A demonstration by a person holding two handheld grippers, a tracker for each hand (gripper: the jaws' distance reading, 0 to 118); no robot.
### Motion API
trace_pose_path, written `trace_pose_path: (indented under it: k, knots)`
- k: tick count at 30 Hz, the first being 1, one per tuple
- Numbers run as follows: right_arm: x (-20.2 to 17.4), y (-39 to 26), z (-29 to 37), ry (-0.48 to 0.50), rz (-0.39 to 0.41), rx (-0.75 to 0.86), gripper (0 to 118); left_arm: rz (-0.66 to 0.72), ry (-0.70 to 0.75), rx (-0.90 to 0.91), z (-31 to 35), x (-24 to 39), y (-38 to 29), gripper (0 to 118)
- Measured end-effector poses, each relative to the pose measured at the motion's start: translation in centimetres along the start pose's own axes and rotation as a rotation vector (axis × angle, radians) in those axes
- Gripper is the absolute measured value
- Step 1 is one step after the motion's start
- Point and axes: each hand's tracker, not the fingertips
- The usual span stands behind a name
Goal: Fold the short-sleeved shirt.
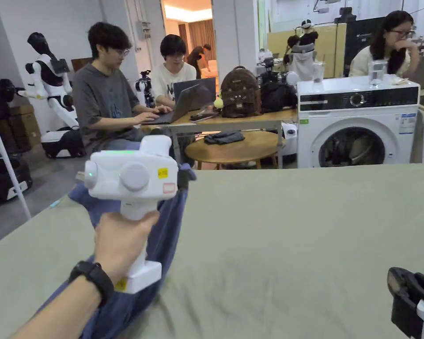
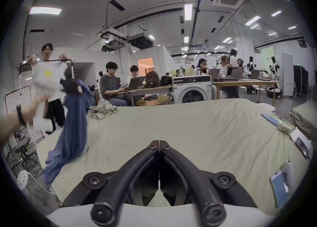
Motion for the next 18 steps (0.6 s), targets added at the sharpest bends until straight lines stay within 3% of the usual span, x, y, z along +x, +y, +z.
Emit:
trace_pose_path:
  k: [2,5,7,10,11,16,17,18]
  knots:
    - [2.0,0.3,0.9,-0.051,-0.01,0.004,0,0.058,-0.163,-0.116,-5.3,4.3,-5.9,0]
    - [4.6,0.9,2.2,-0.124,-0.014,0.015,0,-0.006,-0.341,-0.26,-9.1,12.6,-14.0,0]
    - [6.3,1.6,3.2,-0.162,-0.023,0.028,0,-0.026,-0.466,-0.306,-9.9,18.2,-18.6,0]
    - [8.5,2.2,4.6,-0.22,-0.037,0.04,0,0.054,-0.658,-0.399,-9.6,26.5,-23.9,0]
    - [9.1,2.4,5.1,-0.234,-0.042,0.041,0,0.099,-0.699,-0.426,-9.5,28.4,-25.3,0]
    - [10.8,2.0,6.3,-0.275,-0.055,0.029,0,0.016,-0.705,-0.385,-7.2,33.9,-26.9,1]
    - [10.8,1.7,6.3,-0.278,-0.061,0.023,0,0.01,-0.696,-0.373,-6.7,34.2,-26.5,15]
    - [10.8,1.5,6.2,-0.278,-0.065,0.016,0,0.023,-0.721,-0.354,-6.5,33.5,-25.9,44]
